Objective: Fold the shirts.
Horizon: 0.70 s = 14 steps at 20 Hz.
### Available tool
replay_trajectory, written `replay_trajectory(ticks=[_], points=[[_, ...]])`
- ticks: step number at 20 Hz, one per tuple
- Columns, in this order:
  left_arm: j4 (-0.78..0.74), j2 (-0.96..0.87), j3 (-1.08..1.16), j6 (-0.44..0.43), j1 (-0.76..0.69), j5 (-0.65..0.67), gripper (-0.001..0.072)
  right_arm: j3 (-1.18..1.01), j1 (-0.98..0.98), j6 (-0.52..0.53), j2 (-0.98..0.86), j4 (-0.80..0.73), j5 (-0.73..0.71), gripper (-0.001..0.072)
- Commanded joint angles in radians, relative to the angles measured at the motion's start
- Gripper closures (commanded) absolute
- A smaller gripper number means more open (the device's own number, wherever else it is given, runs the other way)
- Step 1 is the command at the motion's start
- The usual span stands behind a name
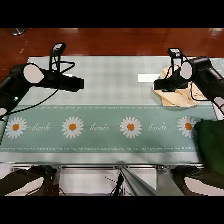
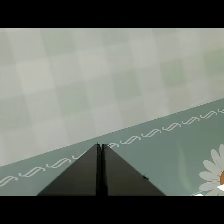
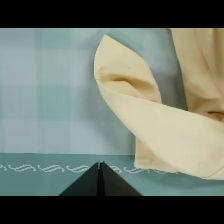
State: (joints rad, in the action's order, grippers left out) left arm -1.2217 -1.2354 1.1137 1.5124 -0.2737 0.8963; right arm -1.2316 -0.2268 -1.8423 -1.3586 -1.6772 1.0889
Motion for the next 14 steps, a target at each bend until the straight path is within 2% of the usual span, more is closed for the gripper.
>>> replay_trajectory(ticks=[1, 3, 6, 7, 8, 9, 10, 11, 13, 14], points=[[0.0, -0.002, 0.001, 0.0, -0.001, -0.048, 0.0679, 0.0, 0.0, 0.004, -0.001, -0.042, -0.087, 0.069], [0.0, -0.003, 0.001, 0.0, -0.001, -0.087, 0.0679, 0.0, 0.0, 0.005, 0.0, -0.101, -0.147, 0.0691], [-0.001, -0.008, 0.001, 0.0, 0.0, -0.136, 0.0677, 0.0, 0.0, 0.001, 0.0, -0.101, -0.277, 0.069], [-0.002, -0.011, 0.001, 0.0, 0.0, -0.154, 0.0637, 0.0, -0.001, -0.005, 0.0, -0.089, -0.319, 0.0691], [-0.003, -0.016, 0.001, 0.0, 0.0, -0.172, 0.0474, 0.0, 0.0, -0.004, -0.001, -0.084, -0.339, 0.0684], [-0.003, -0.019, 0.001, 0.0, 0.0, -0.179, 0.0215, 0.0, 0.003, -0.004, -0.002, -0.121, -0.368, 0.0521], [-0.016, -0.023, 0.001, -0.001, 0.0, -0.189, 0.0004, 0.0, 0.011, -0.005, -0.004, -0.183, -0.414, 0.0157], [-0.04, -0.025, 0.001, 0.0, 0.002, -0.19, 0.0003, 0.0, 0.031, -0.011, -0.01, -0.247, -0.459, 0.008], [-0.091, -0.024, 0.001, 0.0, 0.001, -0.187, 0.0004, -0.009, 0.113, -0.093, -0.04, -0.327, -0.509, 0.008], [-0.095, -0.025, 0.001, 0.0, 0.002, -0.186, 0.0004, -0.025, 0.17, -0.117, -0.068, -0.319, -0.508, 0.0079]])
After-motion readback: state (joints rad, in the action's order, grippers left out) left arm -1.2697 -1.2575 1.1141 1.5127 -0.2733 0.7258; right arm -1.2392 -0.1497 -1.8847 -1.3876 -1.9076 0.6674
